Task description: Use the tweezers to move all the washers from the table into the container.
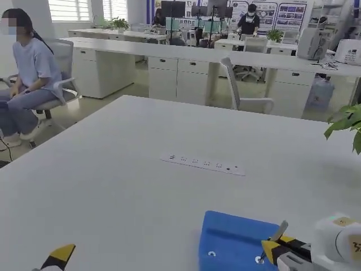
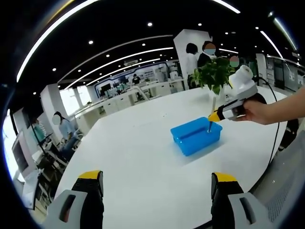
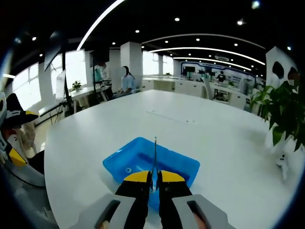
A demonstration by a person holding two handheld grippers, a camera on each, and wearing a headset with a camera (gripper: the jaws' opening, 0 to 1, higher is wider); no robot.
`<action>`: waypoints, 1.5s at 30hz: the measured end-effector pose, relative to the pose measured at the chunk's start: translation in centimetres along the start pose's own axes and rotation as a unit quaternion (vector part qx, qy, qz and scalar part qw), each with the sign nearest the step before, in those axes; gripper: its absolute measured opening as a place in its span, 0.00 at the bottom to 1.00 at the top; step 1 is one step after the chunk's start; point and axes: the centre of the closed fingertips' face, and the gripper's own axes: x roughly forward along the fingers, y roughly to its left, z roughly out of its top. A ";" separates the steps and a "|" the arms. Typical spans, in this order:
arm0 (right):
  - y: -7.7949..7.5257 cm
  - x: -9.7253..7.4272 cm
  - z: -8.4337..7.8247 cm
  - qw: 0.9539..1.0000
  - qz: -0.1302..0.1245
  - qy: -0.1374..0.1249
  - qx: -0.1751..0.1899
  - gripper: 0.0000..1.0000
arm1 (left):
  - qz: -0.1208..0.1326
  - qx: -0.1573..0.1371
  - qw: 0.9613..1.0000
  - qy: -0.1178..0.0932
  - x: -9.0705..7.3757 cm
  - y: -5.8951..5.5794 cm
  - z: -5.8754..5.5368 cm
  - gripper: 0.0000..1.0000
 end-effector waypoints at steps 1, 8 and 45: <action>-0.1 0.2 -0.2 1.000 0.000 0.001 0.007 0.03 | 0.000 0.000 1.000 0.000 0.0 0.0 0.0 0.96; -0.5 1.1 -1.4 1.000 -0.002 0.014 0.026 0.03 | 0.004 0.001 1.000 0.003 0.1 0.4 0.1 0.96; 0.0 -0.1 -1.0 1.000 0.009 0.001 0.030 0.04 | -0.003 0.010 1.000 -0.004 0.6 0.1 0.8 0.96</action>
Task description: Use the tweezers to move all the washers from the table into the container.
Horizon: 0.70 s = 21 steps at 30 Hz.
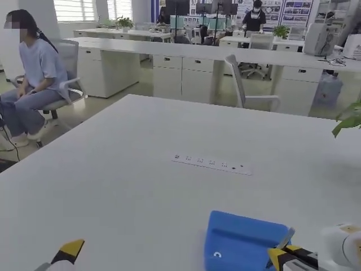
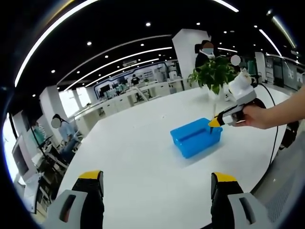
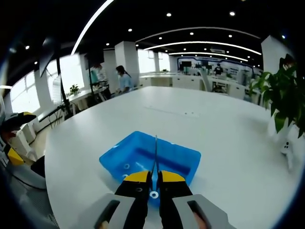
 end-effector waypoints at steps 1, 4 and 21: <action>0.1 -0.2 0.0 1.000 0.001 -0.001 -0.002 0.04 | -0.002 0.000 1.000 -0.002 0.0 -0.1 0.2 0.96; 0.4 -1.1 0.3 1.000 0.007 -0.008 -0.002 0.04 | -0.010 0.007 1.000 -0.009 -0.1 -0.6 0.7 0.96; 4.8 -6.2 -3.1 0.952 0.101 0.101 -0.270 0.03 | -0.029 0.018 0.999 -0.031 -0.1 -1.9 2.5 0.95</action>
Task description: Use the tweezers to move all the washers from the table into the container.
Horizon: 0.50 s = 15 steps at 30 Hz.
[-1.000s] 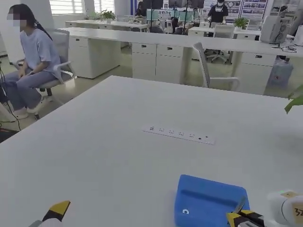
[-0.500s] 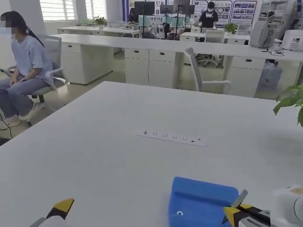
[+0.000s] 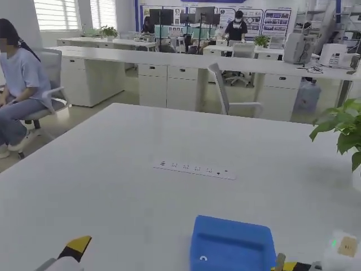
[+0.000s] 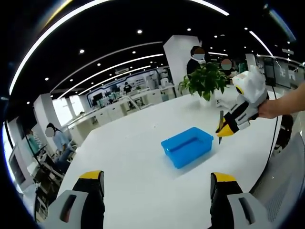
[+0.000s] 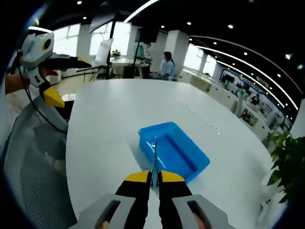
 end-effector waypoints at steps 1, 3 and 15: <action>0.6 0.2 -0.3 1.000 0.011 0.007 -0.005 0.03 | 0.000 -0.001 1.000 0.000 -0.1 0.1 0.0 0.95; 1.6 0.8 -1.1 0.999 0.034 0.029 -0.009 0.03 | 0.002 -0.001 1.000 0.002 -0.1 0.2 -0.2 0.95; 4.9 4.7 -3.1 0.986 0.112 0.093 -0.079 0.03 | 0.008 0.002 1.000 0.006 -0.3 0.4 -0.2 0.94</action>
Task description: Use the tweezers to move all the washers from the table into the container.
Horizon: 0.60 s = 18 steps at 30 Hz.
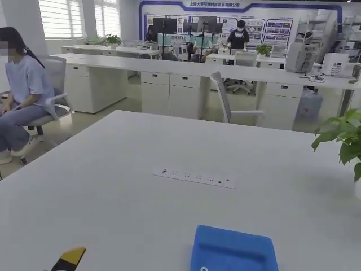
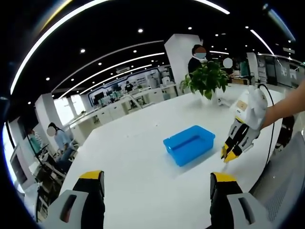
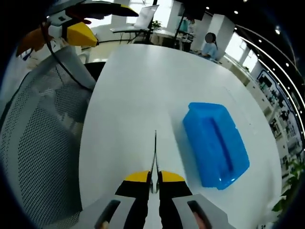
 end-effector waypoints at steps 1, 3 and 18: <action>0.0 0.2 0.2 1.000 0.002 0.000 0.001 0.03 | 0.001 0.000 1.000 -0.001 0.0 0.0 0.0 0.94; 0.1 0.5 0.3 1.000 0.005 0.007 -0.005 0.03 | 0.003 0.000 1.000 0.000 -0.1 0.1 0.1 0.94; 1.5 3.4 0.2 0.985 0.046 0.082 -0.146 0.03 | 0.018 -0.009 1.000 0.007 -0.7 0.8 -0.9 0.94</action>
